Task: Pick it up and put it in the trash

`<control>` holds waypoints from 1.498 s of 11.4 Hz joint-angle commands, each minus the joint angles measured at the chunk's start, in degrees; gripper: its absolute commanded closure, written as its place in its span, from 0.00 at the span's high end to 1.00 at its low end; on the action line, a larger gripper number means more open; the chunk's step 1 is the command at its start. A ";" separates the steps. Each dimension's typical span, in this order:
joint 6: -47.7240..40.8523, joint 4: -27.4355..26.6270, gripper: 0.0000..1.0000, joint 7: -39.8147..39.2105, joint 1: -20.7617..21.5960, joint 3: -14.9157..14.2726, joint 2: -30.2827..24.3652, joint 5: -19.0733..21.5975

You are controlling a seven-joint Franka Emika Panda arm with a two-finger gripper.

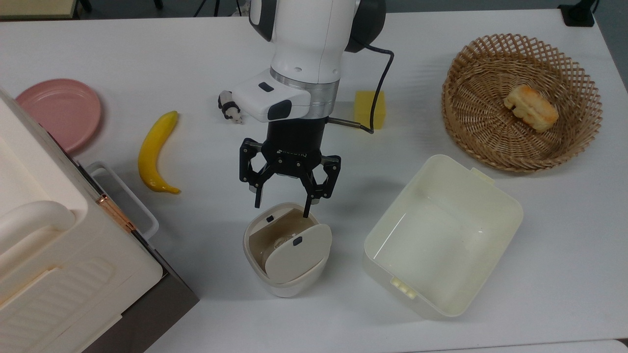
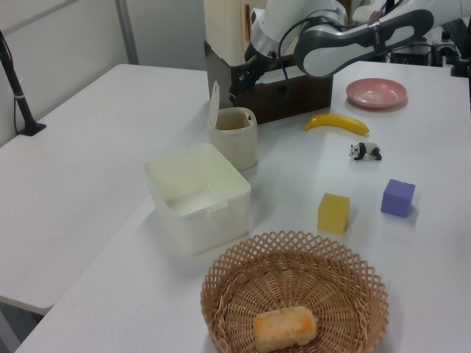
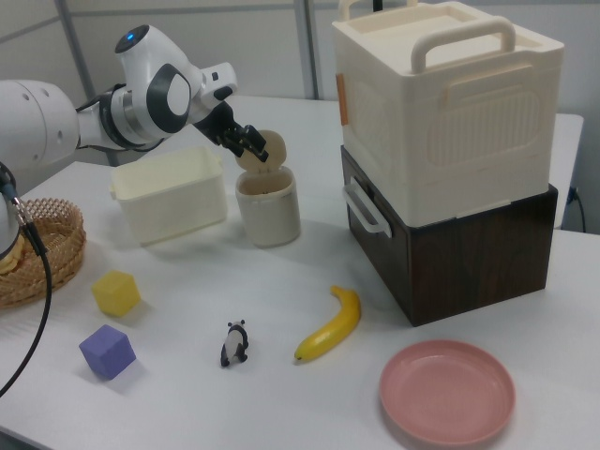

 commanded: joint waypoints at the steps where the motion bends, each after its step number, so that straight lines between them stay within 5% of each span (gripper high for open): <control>1: -3.38 -1.16 0.81 1.46 0.34 -0.23 -2.93 -0.48; 2: -9.51 -1.44 0.98 1.37 0.25 0.20 -3.91 0.57; 8: -41.78 -3.02 1.00 -16.45 0.25 0.47 -11.38 14.11; 12: -44.20 -10.57 1.00 -20.77 -1.23 -0.14 -18.14 14.12; 17: -46.31 -10.76 1.00 -19.99 -3.44 -0.14 -21.15 14.47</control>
